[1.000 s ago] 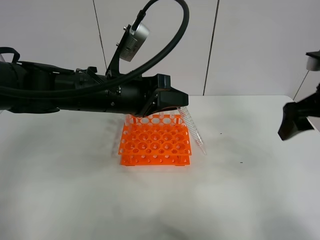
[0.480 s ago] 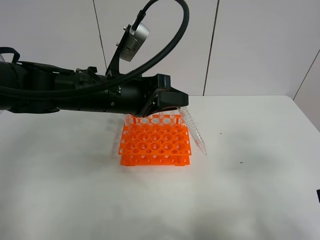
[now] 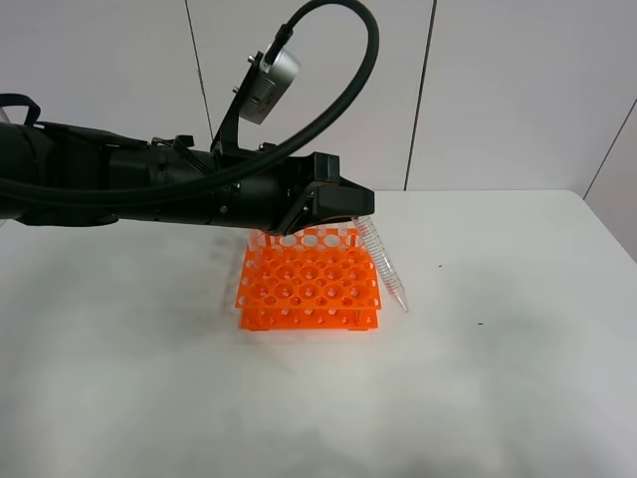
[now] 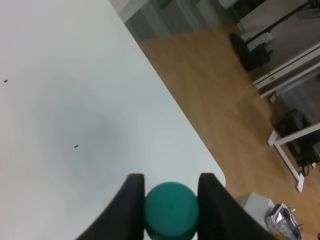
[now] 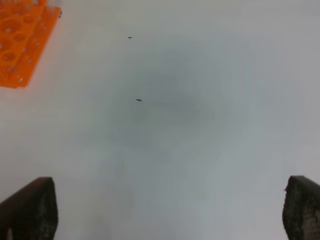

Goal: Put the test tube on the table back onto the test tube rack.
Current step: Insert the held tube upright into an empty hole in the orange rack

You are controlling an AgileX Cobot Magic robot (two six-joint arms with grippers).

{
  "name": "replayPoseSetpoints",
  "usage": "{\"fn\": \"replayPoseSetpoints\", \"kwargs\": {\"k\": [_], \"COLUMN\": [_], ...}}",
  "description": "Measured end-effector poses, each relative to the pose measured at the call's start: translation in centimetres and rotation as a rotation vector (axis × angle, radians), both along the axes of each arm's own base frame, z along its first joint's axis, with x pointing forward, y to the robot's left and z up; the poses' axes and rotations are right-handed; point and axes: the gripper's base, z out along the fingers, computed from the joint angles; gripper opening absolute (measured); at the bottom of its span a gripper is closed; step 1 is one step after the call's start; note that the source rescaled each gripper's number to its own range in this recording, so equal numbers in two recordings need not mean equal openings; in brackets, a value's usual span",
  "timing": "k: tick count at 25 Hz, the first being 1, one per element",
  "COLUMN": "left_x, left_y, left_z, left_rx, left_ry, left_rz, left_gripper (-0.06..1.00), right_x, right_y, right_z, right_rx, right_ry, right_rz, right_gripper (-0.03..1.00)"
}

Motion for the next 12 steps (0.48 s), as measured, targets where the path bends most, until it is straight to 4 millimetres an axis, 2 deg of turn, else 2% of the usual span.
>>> {"fn": "replayPoseSetpoints", "kwargs": {"k": [5, 12], "left_x": [0.0, 0.0], "left_y": [0.0, 0.0], "left_z": [0.0, 0.0], "left_rx": [0.0, 0.0], "left_ry": [0.0, 0.0], "left_rz": [0.0, 0.0], "left_gripper": [0.02, 0.02], "right_x": [-0.2, -2.0], "right_y": [0.0, -0.1], "right_z": [0.0, 0.2], "right_rx": [0.0, 0.007], "right_ry": [-0.014, -0.131], "right_rz": [0.0, -0.002], "right_gripper": [1.0, 1.0]}}
